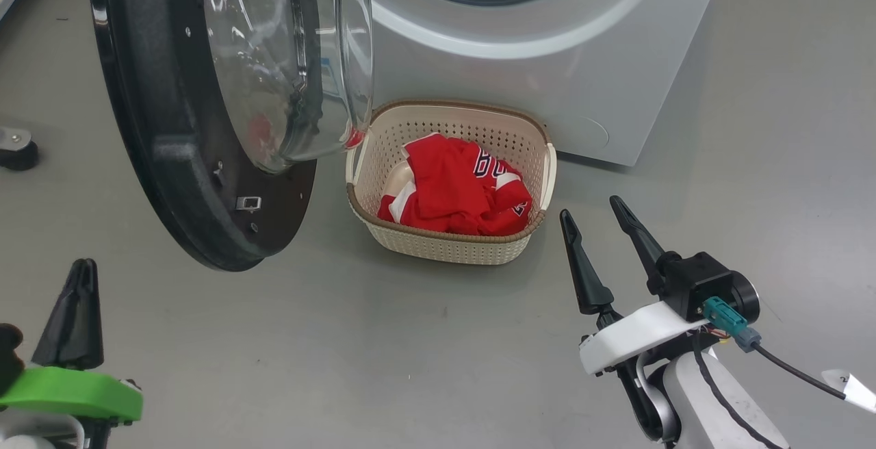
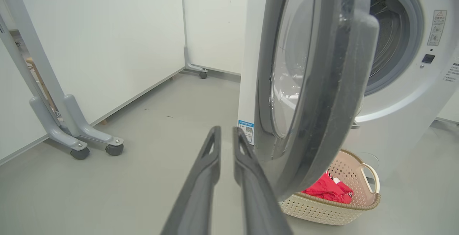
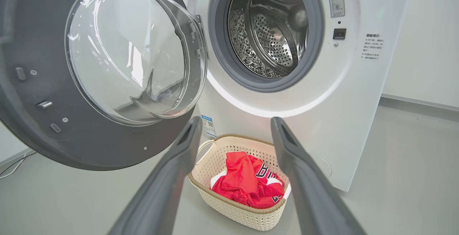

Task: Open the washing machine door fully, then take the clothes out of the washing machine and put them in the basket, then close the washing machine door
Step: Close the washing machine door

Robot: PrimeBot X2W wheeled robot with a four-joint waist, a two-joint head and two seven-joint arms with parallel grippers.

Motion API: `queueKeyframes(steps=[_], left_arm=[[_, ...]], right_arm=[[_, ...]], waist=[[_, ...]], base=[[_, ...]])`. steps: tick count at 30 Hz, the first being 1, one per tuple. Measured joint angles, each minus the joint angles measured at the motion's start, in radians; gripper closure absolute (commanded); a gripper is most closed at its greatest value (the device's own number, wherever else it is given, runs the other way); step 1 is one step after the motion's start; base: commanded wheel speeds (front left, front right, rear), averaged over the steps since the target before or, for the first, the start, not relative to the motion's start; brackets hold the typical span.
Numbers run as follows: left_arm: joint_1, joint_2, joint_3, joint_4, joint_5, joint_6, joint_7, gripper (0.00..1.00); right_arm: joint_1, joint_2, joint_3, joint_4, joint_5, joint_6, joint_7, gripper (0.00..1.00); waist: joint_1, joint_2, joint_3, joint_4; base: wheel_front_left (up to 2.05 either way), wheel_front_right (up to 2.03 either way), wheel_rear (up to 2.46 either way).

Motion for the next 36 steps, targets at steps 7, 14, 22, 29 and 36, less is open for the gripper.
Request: queueKeyframes(steps=[7,14,22,29,36], left_arm=[[0.0,0.01,-0.02,0.009,-0.001,0.0,-0.004,1.0],[0.0,0.057,-0.034,0.009,0.002,0.0,-0.005,1.0],[-0.051,0.101,-0.031,-0.031,-0.045,0.0,0.028,1.0],[-0.107,0.119,0.009,-0.039,-0.176,0.0,0.131,1.0],[-0.196,0.006,0.134,0.014,-0.497,0.036,0.306,1.0]], right_arm=[[0.002,0.0,0.002,0.001,0.0,0.0,0.0,0.0],[0.012,0.001,0.005,0.002,0.0,0.0,0.0,0.0],[0.016,0.001,0.007,0.002,0.0,0.0,0.0,0.0],[0.016,0.001,0.008,0.001,0.0,0.0,0.0,0.0],[0.015,0.002,0.007,-0.003,0.0,0.0,0.0,0.0]], waist=[[0.0,0.0,-0.007,0.001],[0.0,0.0,-0.014,0.001],[0.0,0.0,-0.015,0.002],[0.0,0.0,-0.006,0.001],[0.0,0.0,0.011,-0.009]], base=[[0.0,0.0,0.0],[0.0,0.0,0.0],[0.0,0.0,0.0],[0.0,0.0,0.0],[0.0,0.0,0.0]])
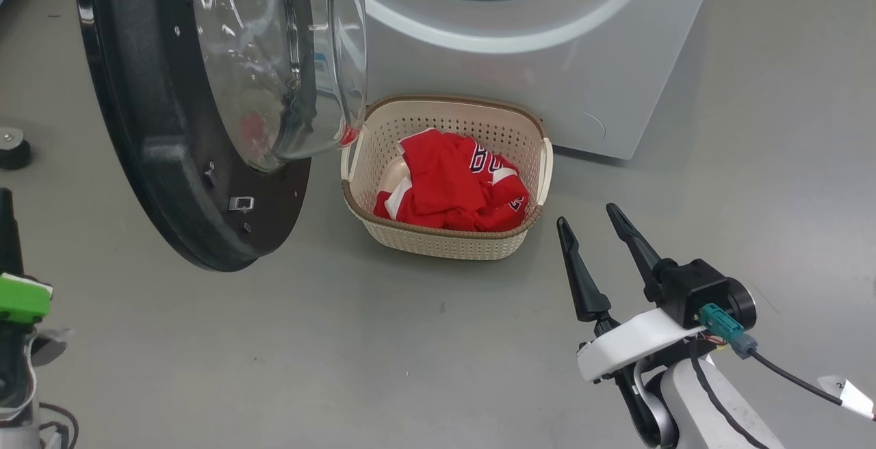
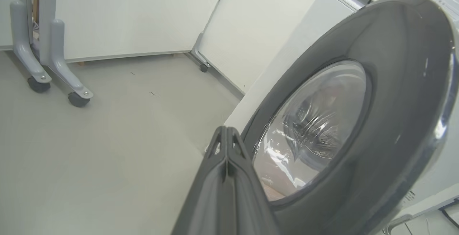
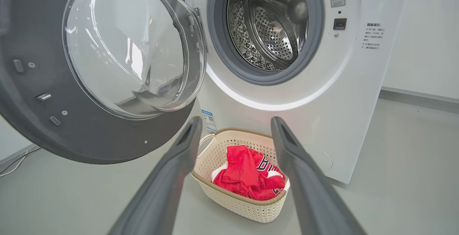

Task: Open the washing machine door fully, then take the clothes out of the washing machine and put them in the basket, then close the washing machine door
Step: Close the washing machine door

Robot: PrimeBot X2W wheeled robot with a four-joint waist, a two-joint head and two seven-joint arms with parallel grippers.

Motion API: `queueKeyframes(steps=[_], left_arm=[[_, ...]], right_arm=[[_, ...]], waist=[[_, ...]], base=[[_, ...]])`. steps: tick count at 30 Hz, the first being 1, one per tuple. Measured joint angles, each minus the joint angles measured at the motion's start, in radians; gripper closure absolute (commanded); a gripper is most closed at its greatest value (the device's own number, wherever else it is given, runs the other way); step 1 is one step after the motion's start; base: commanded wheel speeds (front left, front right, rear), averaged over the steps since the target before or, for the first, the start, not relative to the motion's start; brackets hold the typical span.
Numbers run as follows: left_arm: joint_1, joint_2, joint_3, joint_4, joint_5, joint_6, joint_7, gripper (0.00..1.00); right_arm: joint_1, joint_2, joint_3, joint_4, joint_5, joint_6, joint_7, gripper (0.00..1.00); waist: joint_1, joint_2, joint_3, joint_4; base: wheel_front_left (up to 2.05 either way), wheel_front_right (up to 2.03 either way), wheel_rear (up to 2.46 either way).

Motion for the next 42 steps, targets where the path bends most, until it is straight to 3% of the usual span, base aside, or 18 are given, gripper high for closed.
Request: queueKeyframes(steps=[5,8,15,26,42], left_arm=[[-0.064,-0.066,0.063,0.012,-0.188,0.056,0.111,1.0],[-0.094,-0.077,0.077,0.02,-0.262,0.09,0.184,1.0],[-0.127,-0.105,0.165,0.062,-0.407,0.217,0.298,1.0],[-0.17,-0.148,0.206,0.084,-0.574,0.218,0.454,1.0],[-0.162,-0.192,0.167,0.079,-0.662,0.218,0.604,1.0]], right_arm=[[-0.001,0.0,-0.001,-0.001,0.0,0.0,0.0,0.0],[-0.001,0.0,-0.002,-0.001,0.0,0.0,0.0,0.0],[-0.002,0.0,-0.005,-0.007,0.0,0.0,0.0,0.0],[-0.003,0.0,-0.007,-0.008,0.0,0.0,0.0,0.0],[-0.003,0.0,-0.01,-0.008,0.0,0.0,0.0,0.0]], waist=[[0.0,0.0,0.005,-0.005],[0.0,0.0,0.007,-0.009],[0.0,0.0,0.011,-0.016],[0.0,0.0,0.017,-0.019],[0.0,0.0,0.014,-0.016]], base=[[0.0,0.0,0.0],[0.0,0.0,0.0],[0.0,0.0,0.0],[0.0,0.0,0.0],[0.0,0.0,0.0]])
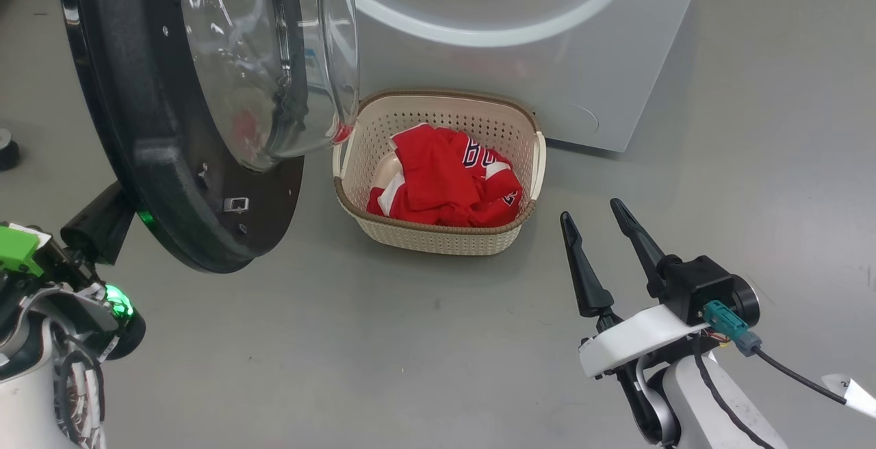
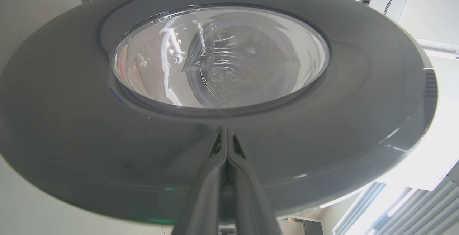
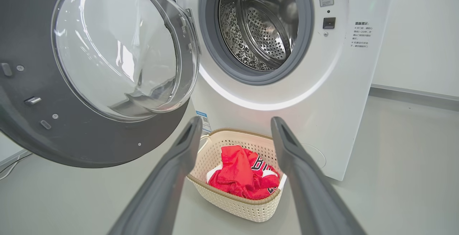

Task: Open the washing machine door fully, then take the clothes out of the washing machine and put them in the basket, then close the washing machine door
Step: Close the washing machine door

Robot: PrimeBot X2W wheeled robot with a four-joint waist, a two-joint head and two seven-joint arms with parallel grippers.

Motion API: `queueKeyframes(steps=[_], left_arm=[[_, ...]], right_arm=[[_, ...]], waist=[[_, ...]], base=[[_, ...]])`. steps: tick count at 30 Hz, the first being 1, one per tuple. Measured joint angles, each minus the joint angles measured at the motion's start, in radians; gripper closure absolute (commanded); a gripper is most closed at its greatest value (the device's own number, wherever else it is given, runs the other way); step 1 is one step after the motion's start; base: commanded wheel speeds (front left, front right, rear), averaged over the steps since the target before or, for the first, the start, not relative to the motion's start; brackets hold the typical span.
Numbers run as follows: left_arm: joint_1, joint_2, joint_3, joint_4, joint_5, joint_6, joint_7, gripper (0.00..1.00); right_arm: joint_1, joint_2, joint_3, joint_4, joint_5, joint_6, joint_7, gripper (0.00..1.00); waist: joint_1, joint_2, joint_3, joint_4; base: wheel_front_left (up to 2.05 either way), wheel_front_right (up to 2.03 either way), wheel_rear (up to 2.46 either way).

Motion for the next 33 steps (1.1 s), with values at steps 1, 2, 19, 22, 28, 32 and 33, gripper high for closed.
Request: queueKeyframes(steps=[1,2,19,22,28,32,33], left_arm=[[0.002,0.0,-0.005,-0.001,0.0,0.0,0.005,1.0],[0.005,0.0,-0.008,-0.002,-0.001,0.0,0.011,1.0],[0.058,-0.03,-0.07,-0.058,-0.066,0.0,0.068,1.0],[0.064,-0.032,-0.082,-0.061,-0.079,0.0,0.068,1.0],[0.069,-0.035,-0.11,-0.076,-0.101,0.0,0.068,1.0],[0.07,-0.037,-0.127,-0.084,-0.103,0.0,0.066,1.0],[0.07,-0.038,-0.129,-0.085,-0.103,0.0,0.058,1.0]], right_arm=[[0.0,0.0,0.0,0.0,0.0,0.0,0.0,0.0],[0.0,0.0,0.0,0.0,0.0,0.0,0.0,0.0],[-0.004,0.001,0.017,0.001,0.0,0.0,0.0,0.0],[-0.01,0.001,0.021,0.001,0.0,0.0,0.0,0.0],[-0.015,0.001,0.03,-0.002,0.002,0.0,0.0,0.0],[-0.016,0.001,0.032,-0.009,0.009,-0.002,0.0,0.0],[-0.018,0.001,0.033,-0.011,0.01,-0.006,0.0,0.0]], waist=[[0.0,-0.0001,0.0,0.0],[0.0,0.0,-0.001,-0.001],[0.0,0.0,0.009,-0.068],[0.0,0.0,0.015,-0.088],[0.0,0.0,0.029,-0.138],[0.0,0.0,0.038,-0.176],[0.0,0.0,0.041,-0.186]], base=[[0.0,0.0,0.0],[0.0,0.0,0.0],[0.0,0.0,0.0],[0.0,0.0,0.0],[0.0,0.0,0.0],[0.0,0.0,0.0],[0.0,0.0,0.0]])
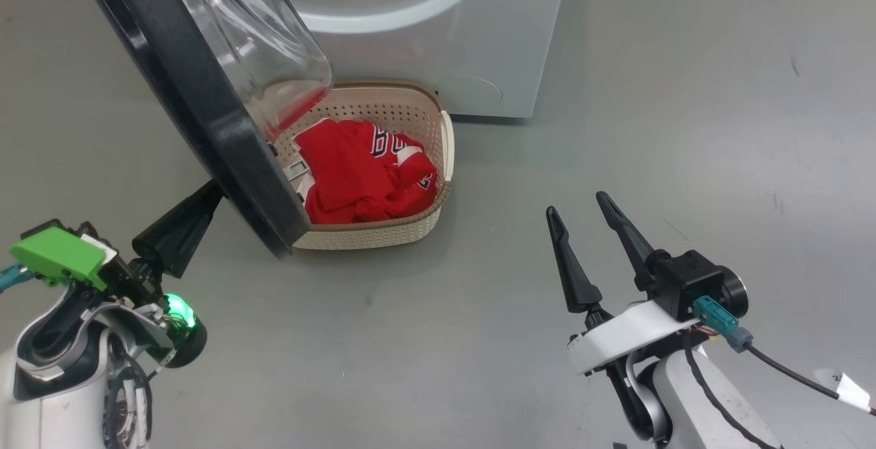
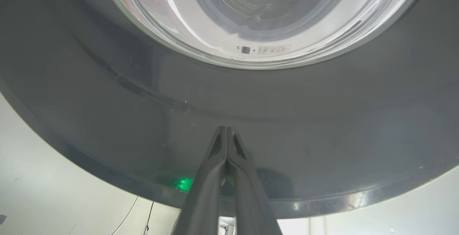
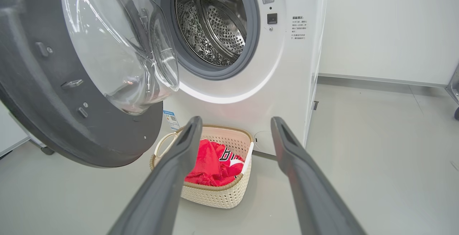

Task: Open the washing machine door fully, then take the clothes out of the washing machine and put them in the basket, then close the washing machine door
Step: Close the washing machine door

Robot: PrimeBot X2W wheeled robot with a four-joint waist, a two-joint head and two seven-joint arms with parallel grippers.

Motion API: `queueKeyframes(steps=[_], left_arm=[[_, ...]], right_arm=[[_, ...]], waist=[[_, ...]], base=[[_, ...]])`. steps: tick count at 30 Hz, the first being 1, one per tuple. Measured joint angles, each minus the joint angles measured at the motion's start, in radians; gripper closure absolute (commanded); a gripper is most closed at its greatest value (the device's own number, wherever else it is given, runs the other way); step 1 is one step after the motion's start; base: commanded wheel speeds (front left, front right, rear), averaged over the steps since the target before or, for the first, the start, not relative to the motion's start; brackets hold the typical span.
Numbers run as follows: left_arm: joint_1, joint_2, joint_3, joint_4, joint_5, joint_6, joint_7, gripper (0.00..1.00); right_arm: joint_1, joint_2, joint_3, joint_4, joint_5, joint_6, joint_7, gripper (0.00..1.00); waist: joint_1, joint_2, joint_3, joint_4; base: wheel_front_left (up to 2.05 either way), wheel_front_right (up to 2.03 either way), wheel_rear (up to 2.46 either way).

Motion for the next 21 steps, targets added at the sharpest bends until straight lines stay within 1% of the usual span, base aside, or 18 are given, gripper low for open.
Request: queueKeyframes(steps=[10,12,13,16,21], left_arm=[[0.0,-0.002,-0.016,-0.005,-0.028,0.0,-0.037,1.0],[0.0,-0.002,-0.016,-0.006,-0.044,0.0,-0.046,1.0],[-0.002,-0.002,-0.017,-0.007,-0.059,0.0,-0.054,1.0],[-0.009,-0.003,-0.021,-0.014,-0.06,0.0,-0.073,1.0],[-0.043,-0.006,0.005,-0.021,-0.098,0.0,-0.116,1.0]], right_arm=[[-0.019,0.0,0.016,-0.024,0.027,-0.004,0.0,0.0],[-0.019,0.0,0.018,-0.03,0.034,-0.011,0.0,0.0],[-0.019,0.0,0.02,-0.034,0.039,-0.011,0.0,0.0],[-0.019,0.0,0.021,-0.044,0.048,-0.021,0.0,0.0],[-0.024,0.001,0.021,-0.055,0.061,-0.023,0.0,0.0]], waist=[[0.0,0.0,0.029,-0.105],[0.0,0.0,0.036,-0.127],[0.0,0.0,0.043,-0.149],[0.0,0.0,0.055,-0.182],[0.0,0.0,0.075,-0.234]], base=[[0.0,0.0,0.0],[0.0,0.0,0.0],[0.0,0.0,0.0],[0.0,0.0,0.0],[0.0,0.0,0.0]])
